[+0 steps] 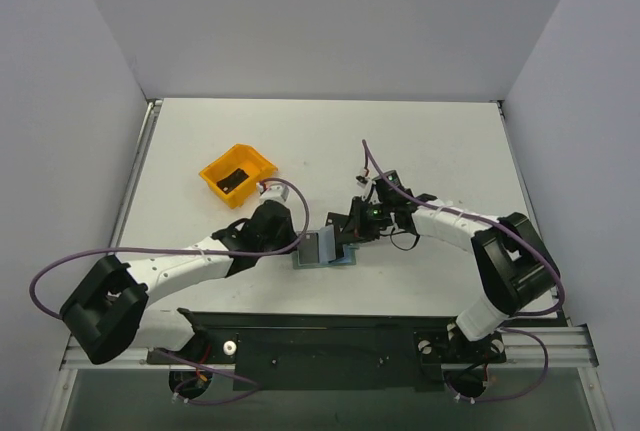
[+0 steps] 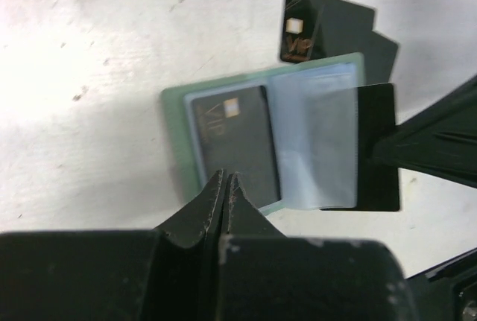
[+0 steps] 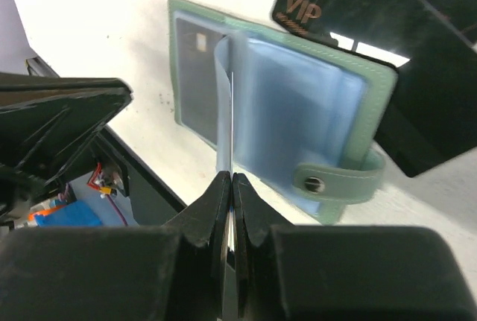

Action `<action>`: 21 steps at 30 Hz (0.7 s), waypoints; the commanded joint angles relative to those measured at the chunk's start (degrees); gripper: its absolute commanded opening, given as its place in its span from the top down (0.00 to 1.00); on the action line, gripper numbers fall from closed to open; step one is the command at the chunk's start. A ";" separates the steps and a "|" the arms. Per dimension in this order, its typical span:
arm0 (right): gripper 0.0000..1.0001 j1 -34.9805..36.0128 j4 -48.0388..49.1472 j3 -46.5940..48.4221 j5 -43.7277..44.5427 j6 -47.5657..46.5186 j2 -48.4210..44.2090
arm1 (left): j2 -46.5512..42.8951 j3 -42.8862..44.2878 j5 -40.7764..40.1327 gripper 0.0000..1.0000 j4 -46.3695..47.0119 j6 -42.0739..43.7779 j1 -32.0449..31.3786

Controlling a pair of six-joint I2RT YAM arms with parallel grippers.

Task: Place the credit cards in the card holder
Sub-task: Turn over the card slot in the card holder.

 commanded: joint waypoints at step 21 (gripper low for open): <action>1.00 4.17 2.96 3.91 1.31 1.04 3.13 | -3.33 -0.04 -1.85 1.00 -0.46 0.37 1.53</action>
